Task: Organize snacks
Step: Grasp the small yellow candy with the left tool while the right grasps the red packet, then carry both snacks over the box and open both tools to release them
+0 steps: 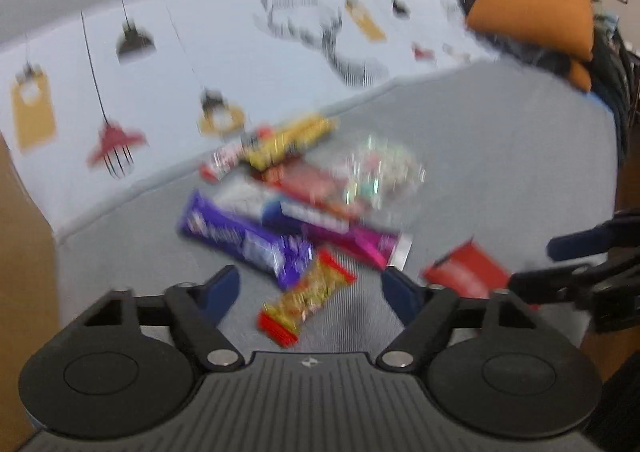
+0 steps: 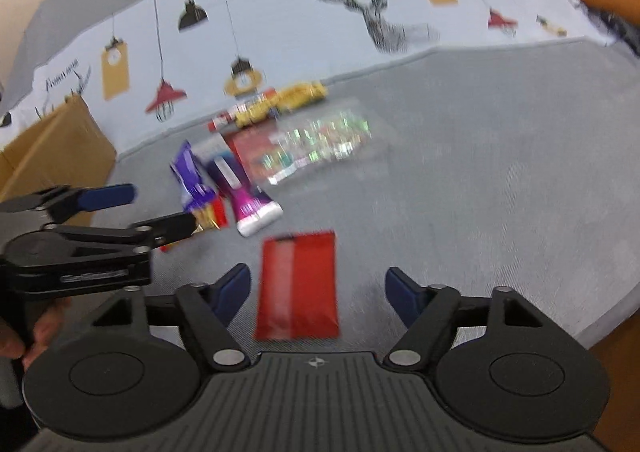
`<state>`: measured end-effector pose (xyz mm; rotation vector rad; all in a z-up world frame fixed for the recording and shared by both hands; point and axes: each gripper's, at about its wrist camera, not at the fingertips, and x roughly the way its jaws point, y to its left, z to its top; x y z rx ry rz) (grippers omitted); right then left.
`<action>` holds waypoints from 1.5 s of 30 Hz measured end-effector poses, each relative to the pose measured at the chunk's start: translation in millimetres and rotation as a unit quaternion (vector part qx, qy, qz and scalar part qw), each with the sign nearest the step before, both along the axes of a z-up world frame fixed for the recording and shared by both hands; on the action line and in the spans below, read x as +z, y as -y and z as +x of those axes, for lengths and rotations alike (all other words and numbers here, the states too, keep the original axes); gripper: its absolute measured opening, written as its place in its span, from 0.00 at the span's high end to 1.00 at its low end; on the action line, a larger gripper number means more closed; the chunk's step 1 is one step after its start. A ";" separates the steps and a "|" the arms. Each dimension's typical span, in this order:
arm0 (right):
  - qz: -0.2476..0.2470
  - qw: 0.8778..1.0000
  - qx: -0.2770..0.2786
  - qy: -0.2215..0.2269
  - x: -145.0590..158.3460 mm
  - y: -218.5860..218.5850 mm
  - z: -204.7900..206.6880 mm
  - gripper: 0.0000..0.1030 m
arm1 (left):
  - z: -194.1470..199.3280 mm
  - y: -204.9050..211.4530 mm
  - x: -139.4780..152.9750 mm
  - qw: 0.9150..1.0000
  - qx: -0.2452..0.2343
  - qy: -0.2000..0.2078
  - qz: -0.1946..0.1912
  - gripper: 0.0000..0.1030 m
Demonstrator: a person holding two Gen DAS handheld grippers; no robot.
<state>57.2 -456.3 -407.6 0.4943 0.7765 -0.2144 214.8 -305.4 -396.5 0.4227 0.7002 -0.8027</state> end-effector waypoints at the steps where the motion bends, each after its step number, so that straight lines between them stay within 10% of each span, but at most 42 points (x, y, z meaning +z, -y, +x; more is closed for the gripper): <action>1: 0.006 1.000 0.000 -0.005 -4.0 1.7 1.5 0.27 | 4.6 -0.1 -8.7 1.000 0.007 -0.017 0.002 0.30; 7: 0.010 1.000 0.021 -0.011 -11.4 -0.6 15.4 0.27 | 9.3 -2.6 -22.7 1.000 0.010 -0.014 -0.018 0.36; 14: -0.057 0.995 0.076 -0.034 -12.5 -26.0 30.4 0.27 | 8.0 -5.7 -9.8 0.999 0.042 -0.027 0.003 0.76; 22: -0.120 0.987 0.099 -0.034 -11.5 -42.9 29.6 0.52 | -12.1 -21.2 -3.6 0.998 0.044 -0.037 0.028 0.74; 28: -0.110 0.990 0.082 -0.014 0.5 -37.4 20.3 0.55 | 1.1 -15.5 -5.4 0.996 0.062 -0.053 0.020 0.52; 32: -0.096 0.992 0.078 -0.014 -0.9 -34.2 20.7 0.55 | -1.9 -14.9 -3.8 0.997 0.057 -0.045 0.029 0.77; 45: -0.029 0.998 0.047 0.042 45.6 -32.7 25.6 0.55 | -18.7 -51.1 49.0 0.992 0.111 -0.064 0.004 0.80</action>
